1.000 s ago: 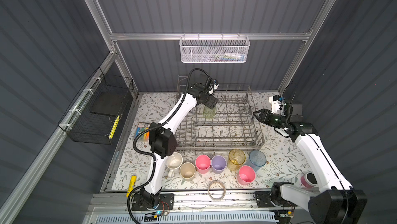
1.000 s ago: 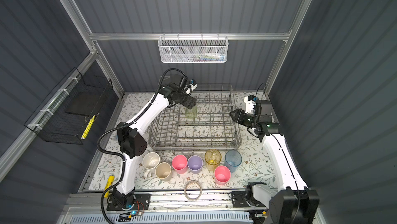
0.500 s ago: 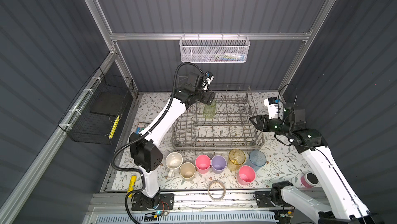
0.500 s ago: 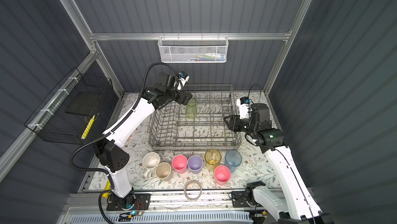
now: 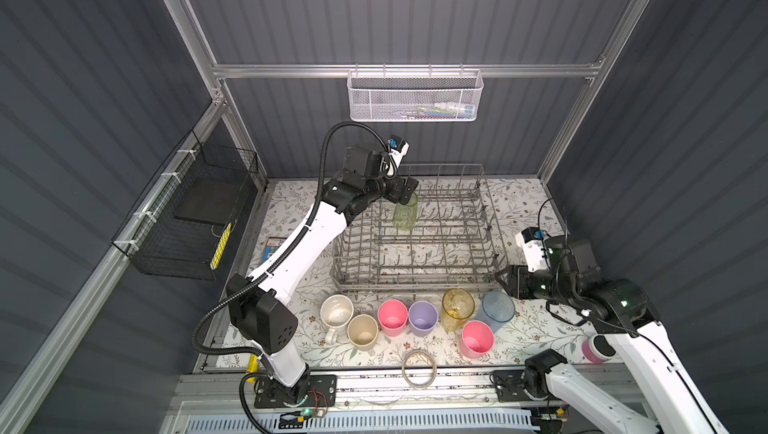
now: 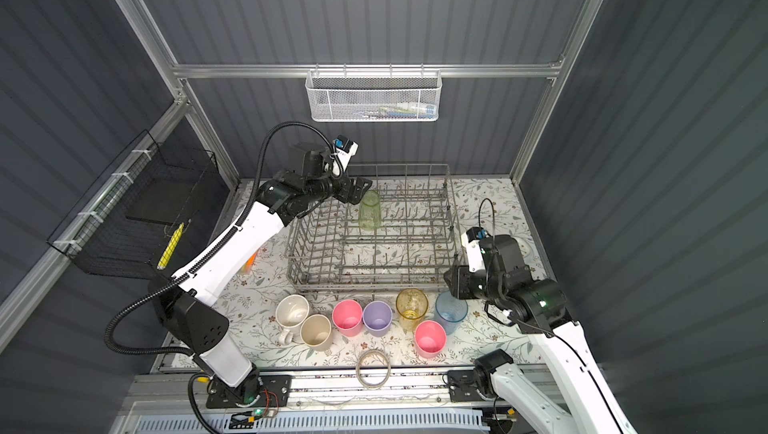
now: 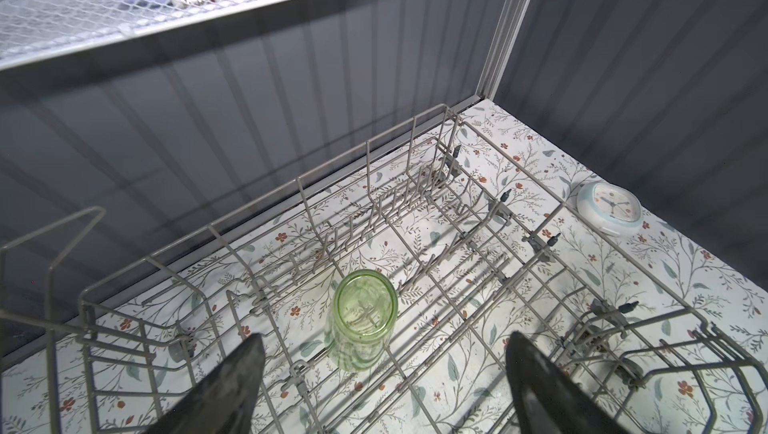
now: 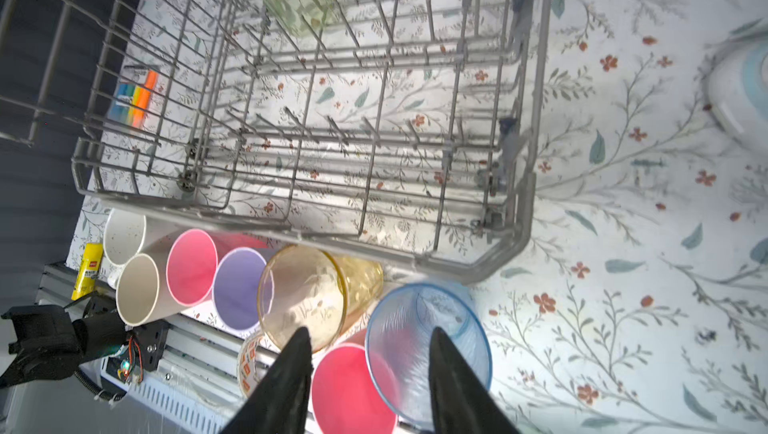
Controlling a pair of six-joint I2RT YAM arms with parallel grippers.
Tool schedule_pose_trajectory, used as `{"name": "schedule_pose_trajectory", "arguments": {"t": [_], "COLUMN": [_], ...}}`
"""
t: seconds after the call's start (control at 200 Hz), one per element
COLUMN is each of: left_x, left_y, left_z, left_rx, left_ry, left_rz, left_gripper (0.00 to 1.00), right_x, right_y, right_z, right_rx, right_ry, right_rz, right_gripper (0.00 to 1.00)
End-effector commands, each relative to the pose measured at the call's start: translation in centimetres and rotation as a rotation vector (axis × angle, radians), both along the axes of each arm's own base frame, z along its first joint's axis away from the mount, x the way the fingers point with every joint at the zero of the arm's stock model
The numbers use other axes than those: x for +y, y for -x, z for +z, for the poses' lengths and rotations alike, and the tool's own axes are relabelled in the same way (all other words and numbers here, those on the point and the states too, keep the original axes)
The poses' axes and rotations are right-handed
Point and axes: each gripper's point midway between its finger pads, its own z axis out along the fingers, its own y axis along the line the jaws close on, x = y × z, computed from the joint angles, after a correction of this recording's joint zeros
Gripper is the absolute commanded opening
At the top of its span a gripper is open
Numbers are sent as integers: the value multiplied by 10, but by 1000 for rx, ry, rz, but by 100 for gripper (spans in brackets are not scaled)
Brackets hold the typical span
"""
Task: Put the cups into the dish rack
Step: 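Open the left gripper over the green cup while the right gripper grasps the blue cup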
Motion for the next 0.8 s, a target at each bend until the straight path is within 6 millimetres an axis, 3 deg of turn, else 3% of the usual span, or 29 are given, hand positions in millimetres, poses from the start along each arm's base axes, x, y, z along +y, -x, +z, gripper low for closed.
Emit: {"name": "schedule_pose_trajectory", "arguments": {"t": [0.0, 0.13, 0.425, 0.795], "left_x": [-7, -9, -8, -8], "left_y": [9, 13, 22, 24], "left_z": [11, 8, 3, -1], "left_rx": [-4, 5, 0, -11], "left_ry": [57, 67, 76, 76], "left_rz": [-41, -57, -82, -93], "left_gripper": [90, 90, 90, 90], "right_x": [-17, -29, -39, -34], "right_y": [22, 28, 35, 33], "right_z": [-29, -41, -69, -99], "right_rx": [142, 179, 257, 316], "right_ry": [72, 101, 106, 78], "right_rz": [-78, -167, -280, -332], "right_gripper": [46, 47, 47, 40]}}
